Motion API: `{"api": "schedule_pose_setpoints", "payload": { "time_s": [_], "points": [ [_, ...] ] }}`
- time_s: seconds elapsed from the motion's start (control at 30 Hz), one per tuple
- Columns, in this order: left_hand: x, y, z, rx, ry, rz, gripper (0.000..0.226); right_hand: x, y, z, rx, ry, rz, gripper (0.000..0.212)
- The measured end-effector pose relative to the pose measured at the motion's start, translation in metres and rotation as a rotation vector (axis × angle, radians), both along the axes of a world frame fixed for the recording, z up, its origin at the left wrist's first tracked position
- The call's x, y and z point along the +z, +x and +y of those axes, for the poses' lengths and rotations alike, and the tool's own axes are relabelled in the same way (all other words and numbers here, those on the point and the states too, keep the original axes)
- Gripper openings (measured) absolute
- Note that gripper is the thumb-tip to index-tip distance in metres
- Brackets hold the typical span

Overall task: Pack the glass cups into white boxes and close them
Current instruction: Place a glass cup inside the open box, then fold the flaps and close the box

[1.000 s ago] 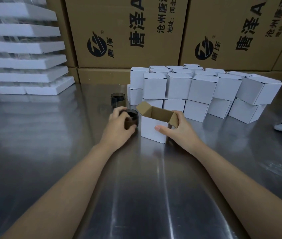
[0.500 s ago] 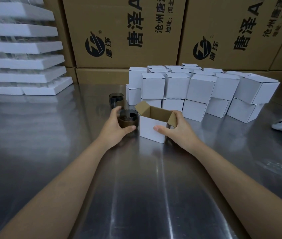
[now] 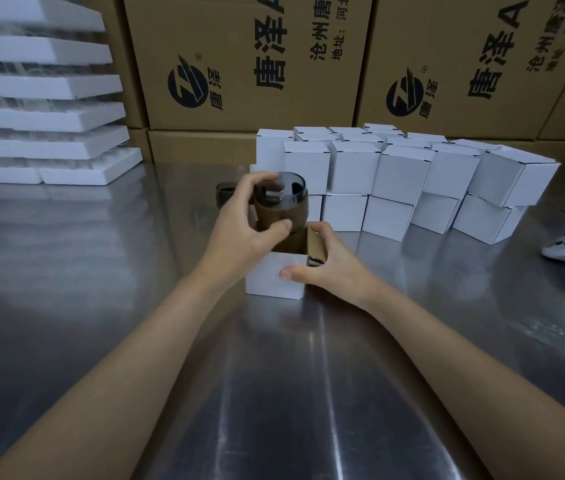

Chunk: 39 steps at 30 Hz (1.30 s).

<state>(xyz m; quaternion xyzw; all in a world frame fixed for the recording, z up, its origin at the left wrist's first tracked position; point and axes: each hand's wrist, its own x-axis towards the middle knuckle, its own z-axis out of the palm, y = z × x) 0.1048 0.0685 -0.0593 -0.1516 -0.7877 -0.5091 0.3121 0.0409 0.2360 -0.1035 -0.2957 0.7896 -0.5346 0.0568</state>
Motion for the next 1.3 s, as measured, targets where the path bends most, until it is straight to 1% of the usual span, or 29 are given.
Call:
{"api": "schedule_pose_setpoints", "payload": {
  "time_s": [0.1, 0.17, 0.3, 0.4, 0.47, 0.53, 0.67, 0.7, 0.73, 0.77, 0.8, 0.83, 0.87, 0.9, 0.93, 0.97, 1.0, 1.03, 1.13, 1.17, 1.23, 1.3],
  "points": [
    [0.001, 0.001, -0.007, 0.053, -0.123, -0.029, 0.039, -0.001, 0.000, 0.000, -0.009, -0.006, 0.008, 0.083],
    [0.002, 0.001, -0.013, 0.052, -0.179, -0.091, 0.032, -0.002, 0.000, 0.000, -0.015, 0.002, 0.024, 0.083],
    [0.000, -0.001, -0.020, 0.068, -0.289, -0.158, 0.029, -0.002, 0.000, 0.000, -0.013, 0.000, 0.037, 0.084],
    [-0.001, -0.002, -0.023, 0.056, -0.368, -0.175, 0.019, -0.003, -0.001, 0.000, -0.005, -0.019, 0.031, 0.080],
    [-0.003, -0.002, -0.024, 0.006, -0.352, -0.229, 0.009, -0.004, -0.001, 0.001, 0.004, -0.029, 0.026, 0.073],
    [-0.006, -0.002, -0.023, -0.024, -0.317, -0.269, 0.008, -0.003, -0.001, 0.001, 0.006, -0.023, 0.021, 0.069],
    [-0.010, -0.004, -0.023, -0.002, -0.402, -0.242, 0.015, -0.004, -0.002, 0.001, 0.006, -0.027, 0.026, 0.067],
    [-0.012, -0.006, -0.025, -0.008, -0.399, -0.235, 0.016, -0.004, -0.002, 0.001, 0.006, -0.031, 0.025, 0.067],
    [-0.014, -0.006, -0.024, -0.028, -0.347, -0.229, 0.016, -0.004, -0.004, 0.002, 0.005, -0.034, 0.018, 0.068],
    [-0.016, -0.007, -0.022, -0.051, -0.217, -0.217, 0.019, -0.004, -0.005, 0.002, 0.001, -0.034, 0.004, 0.069],
    [-0.019, -0.008, -0.017, -0.067, 0.007, -0.203, 0.023, -0.003, -0.006, 0.004, -0.003, -0.032, -0.009, 0.072],
    [-0.020, -0.010, -0.011, -0.060, 0.310, -0.196, 0.027, -0.003, -0.007, 0.006, -0.009, -0.035, -0.023, 0.078],
    [-0.019, -0.013, -0.007, -0.051, 0.628, -0.198, 0.031, -0.003, -0.009, 0.009, -0.020, -0.037, -0.042, 0.089],
    [-0.020, -0.017, -0.005, -0.055, 0.906, -0.213, 0.035, -0.003, -0.011, 0.011, -0.032, -0.045, -0.075, 0.103],
    [-0.021, -0.020, -0.004, -0.074, 1.109, -0.241, 0.039, -0.004, -0.013, 0.013, -0.039, -0.049, -0.113, 0.115],
    [-0.024, -0.023, -0.004, -0.089, 1.213, -0.282, 0.039, -0.003, -0.013, 0.014, -0.038, -0.056, -0.148, 0.121],
    [-0.026, -0.023, -0.003, -0.103, 1.226, -0.333, 0.034, -0.002, -0.012, 0.014, -0.039, -0.057, -0.167, 0.123],
    [-0.028, -0.022, 0.000, -0.114, 1.176, -0.397, 0.030, -0.002, -0.012, 0.013, -0.042, -0.063, -0.168, 0.117],
    [-0.033, -0.023, 0.010, -0.082, 0.930, -0.549, 0.033, -0.001, -0.009, 0.010, -0.037, -0.118, -0.088, 0.066],
    [-0.032, -0.023, 0.011, -0.071, 0.862, -0.576, 0.036, -0.003, -0.008, 0.009, -0.042, -0.117, -0.077, 0.057],
    [-0.030, -0.023, 0.012, -0.080, 0.806, -0.588, 0.040, -0.006, -0.007, 0.007, -0.061, -0.082, -0.065, 0.048],
    [-0.031, -0.022, 0.011, -0.042, 0.758, -0.579, 0.034, -0.007, -0.007, 0.005, -0.079, -0.039, -0.031, 0.043]
  ]
}}
